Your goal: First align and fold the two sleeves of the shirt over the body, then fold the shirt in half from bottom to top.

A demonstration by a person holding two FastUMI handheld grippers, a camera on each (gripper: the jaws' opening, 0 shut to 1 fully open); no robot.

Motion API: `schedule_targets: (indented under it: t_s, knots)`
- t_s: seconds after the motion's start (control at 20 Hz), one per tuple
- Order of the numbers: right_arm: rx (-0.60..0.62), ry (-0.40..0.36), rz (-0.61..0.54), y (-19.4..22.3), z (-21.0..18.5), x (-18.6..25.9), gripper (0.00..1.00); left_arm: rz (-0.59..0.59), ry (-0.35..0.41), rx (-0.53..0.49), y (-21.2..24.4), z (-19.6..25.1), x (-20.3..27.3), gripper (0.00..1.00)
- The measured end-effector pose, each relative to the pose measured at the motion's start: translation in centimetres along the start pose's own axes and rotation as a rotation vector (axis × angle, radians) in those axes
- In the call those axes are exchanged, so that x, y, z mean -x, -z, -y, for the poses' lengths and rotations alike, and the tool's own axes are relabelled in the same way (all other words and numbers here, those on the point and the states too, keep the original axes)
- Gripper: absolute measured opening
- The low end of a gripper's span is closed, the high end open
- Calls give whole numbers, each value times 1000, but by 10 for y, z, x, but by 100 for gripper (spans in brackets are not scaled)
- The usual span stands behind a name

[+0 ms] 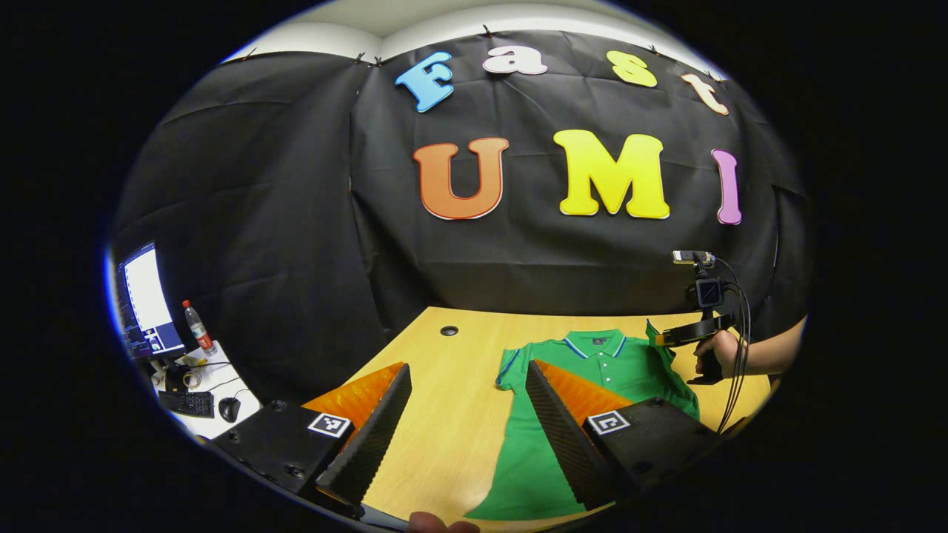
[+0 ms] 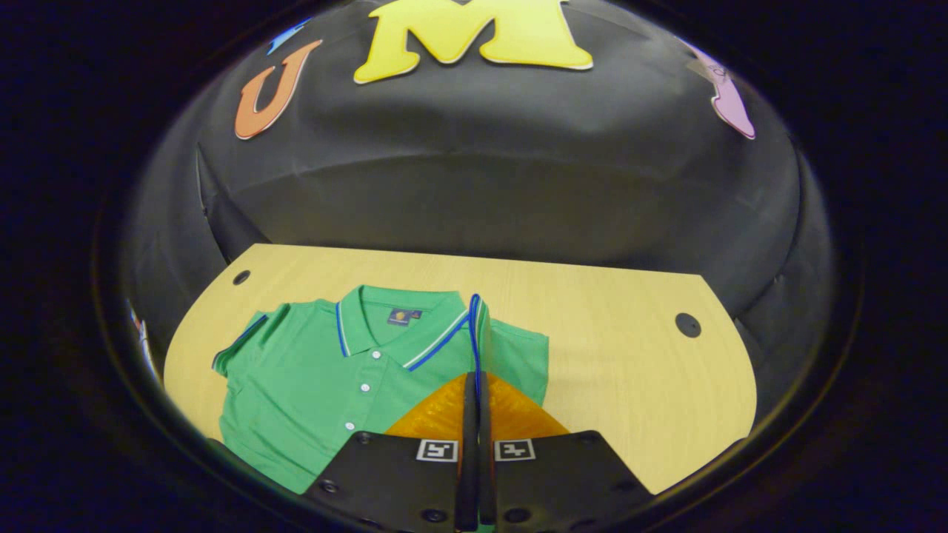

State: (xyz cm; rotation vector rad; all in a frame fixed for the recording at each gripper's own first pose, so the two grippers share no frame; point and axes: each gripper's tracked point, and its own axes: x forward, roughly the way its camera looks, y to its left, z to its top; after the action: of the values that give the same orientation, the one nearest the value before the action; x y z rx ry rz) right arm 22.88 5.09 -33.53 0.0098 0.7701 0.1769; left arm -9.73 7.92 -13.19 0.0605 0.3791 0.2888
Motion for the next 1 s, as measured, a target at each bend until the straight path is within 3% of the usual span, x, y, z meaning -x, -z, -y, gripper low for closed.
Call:
schedule_targets:
  t_s: [0.15,0.35,0.4,0.45,1.0]
  knots:
    - [14,-96,7,-4,-33,9,17,-7,-14,18,3,-16,-1,100]
    - [49,-113,58,-14,-41,36,80,2,8,40,3,-21,-5,100]
    - [50,-110,74,-16,-40,46,89,5,21,46,3,-21,-8,100]
    - [49,-106,92,-20,-37,56,92,6,36,53,3,-19,-12,100]
    - [44,-10,249,-29,-6,225,92,15,298,126,-2,19,-85,100]
